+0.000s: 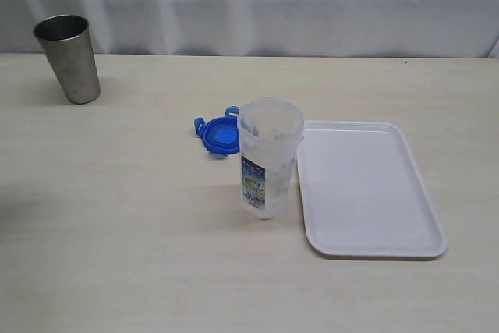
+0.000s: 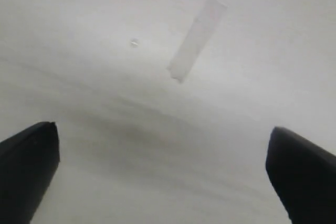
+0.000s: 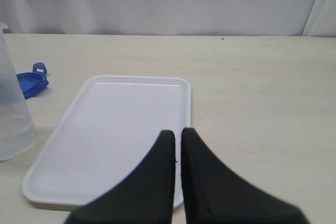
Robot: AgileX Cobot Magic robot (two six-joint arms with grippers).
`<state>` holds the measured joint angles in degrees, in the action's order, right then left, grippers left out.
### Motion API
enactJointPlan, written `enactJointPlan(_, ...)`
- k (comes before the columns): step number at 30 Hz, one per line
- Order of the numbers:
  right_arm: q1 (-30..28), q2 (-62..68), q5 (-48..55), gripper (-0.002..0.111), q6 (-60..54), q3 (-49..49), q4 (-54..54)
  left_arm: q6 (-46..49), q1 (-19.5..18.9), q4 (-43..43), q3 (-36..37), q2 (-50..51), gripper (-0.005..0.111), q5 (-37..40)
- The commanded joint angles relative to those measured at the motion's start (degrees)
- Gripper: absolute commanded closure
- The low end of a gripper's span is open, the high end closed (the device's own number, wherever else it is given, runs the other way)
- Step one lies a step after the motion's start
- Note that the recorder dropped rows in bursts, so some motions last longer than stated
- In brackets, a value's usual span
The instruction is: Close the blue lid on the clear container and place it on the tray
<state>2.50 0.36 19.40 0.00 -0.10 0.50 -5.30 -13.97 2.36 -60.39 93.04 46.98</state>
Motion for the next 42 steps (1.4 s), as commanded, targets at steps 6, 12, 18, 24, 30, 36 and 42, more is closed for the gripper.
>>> enactJointPlan(6, -0.33, -0.36, -0.01, 0.104, -0.42, 0.10, -0.10, 11.05, 8.40, 15.44, -0.61, 1.33, 0.003, -8.85)
enactJointPlan(12, -0.33, -0.36, -0.01, 0.104, -0.42, 0.10, -0.10, 7.85, 16.55, 15.41, -0.61, 1.33, 0.003, -15.39)
enactJointPlan(18, -0.33, -0.36, -0.01, 0.104, -0.42, 0.10, -0.10, 7.85, 18.05, 15.41, -0.61, 1.33, 0.003, -15.87)
enactJointPlan(24, -0.33, -0.36, -0.01, 0.104, -0.42, 0.10, -0.10, 7.85, 18.03, 14.61, -0.61, 1.41, 0.003, -15.76)
enactJointPlan(30, -0.33, -0.36, -0.01, 0.104, -0.42, 0.10, -0.10, 6.95, 18.03, 13.16, -0.61, 1.41, 0.003, -17.15)
enactJointPlan(36, -0.33, -0.36, -0.01, 0.104, -0.42, 0.10, -0.10, 6.69, 18.03, 8.20, -0.61, 1.41, 0.003, -19.61)
enactJointPlan(42, -0.33, -0.36, -0.01, 0.104, -0.42, 0.10, -0.10, 6.70, 18.03, 7.57, -0.61, 1.41, 0.003, -21.32)
